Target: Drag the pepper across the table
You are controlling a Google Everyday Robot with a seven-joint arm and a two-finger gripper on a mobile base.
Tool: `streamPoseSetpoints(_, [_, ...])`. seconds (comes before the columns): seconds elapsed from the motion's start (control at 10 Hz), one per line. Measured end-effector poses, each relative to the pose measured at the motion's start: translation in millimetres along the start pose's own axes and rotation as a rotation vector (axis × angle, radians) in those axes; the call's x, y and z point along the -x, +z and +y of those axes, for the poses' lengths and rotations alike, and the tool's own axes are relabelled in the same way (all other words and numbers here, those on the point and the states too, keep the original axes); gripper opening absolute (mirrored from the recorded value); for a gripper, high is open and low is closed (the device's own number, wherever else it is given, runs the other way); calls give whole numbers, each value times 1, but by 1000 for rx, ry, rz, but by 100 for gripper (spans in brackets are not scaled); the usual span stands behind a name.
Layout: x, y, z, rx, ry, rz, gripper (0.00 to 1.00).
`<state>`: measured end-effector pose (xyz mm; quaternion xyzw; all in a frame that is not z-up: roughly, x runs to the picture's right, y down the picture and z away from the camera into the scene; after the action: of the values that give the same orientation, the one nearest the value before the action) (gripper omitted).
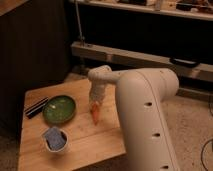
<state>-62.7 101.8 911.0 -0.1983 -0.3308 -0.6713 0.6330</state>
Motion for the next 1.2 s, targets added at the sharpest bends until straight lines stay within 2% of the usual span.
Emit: streamPoseSetpoints(1.2, [-2,-3,28,11,41,-13,2])
